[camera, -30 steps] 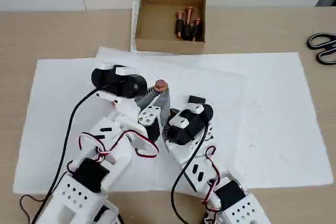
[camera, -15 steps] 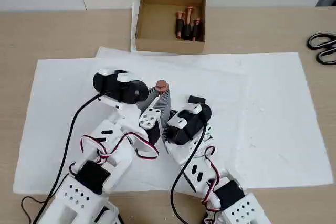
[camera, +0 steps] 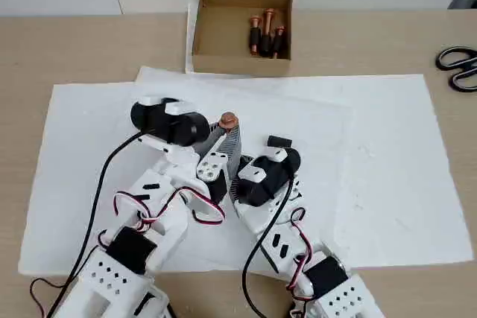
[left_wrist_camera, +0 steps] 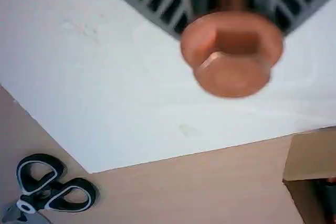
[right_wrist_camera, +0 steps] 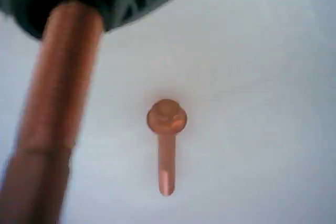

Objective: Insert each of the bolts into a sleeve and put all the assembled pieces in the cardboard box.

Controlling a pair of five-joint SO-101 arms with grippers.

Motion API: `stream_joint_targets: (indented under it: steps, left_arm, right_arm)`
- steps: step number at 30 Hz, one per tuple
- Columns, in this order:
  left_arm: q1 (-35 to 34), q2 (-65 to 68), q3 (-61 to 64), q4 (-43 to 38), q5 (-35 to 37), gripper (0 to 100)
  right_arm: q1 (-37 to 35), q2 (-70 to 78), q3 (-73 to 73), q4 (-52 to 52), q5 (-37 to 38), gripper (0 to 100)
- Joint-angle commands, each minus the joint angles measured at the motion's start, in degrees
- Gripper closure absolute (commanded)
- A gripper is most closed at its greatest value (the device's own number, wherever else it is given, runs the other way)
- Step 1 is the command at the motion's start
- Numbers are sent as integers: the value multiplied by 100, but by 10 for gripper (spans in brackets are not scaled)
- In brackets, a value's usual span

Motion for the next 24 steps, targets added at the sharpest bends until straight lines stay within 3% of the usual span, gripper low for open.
stream_joint_targets:
  steps: [1, 24]
  left_arm:
    - [-18, -44, -154, -35, -35, 994]
    - [-18, -44, -532, -35, 167, 994]
  right_arm:
    - [-4, -127, 44, -31, -35, 995]
    - [-4, -127, 44, -22, -35, 995]
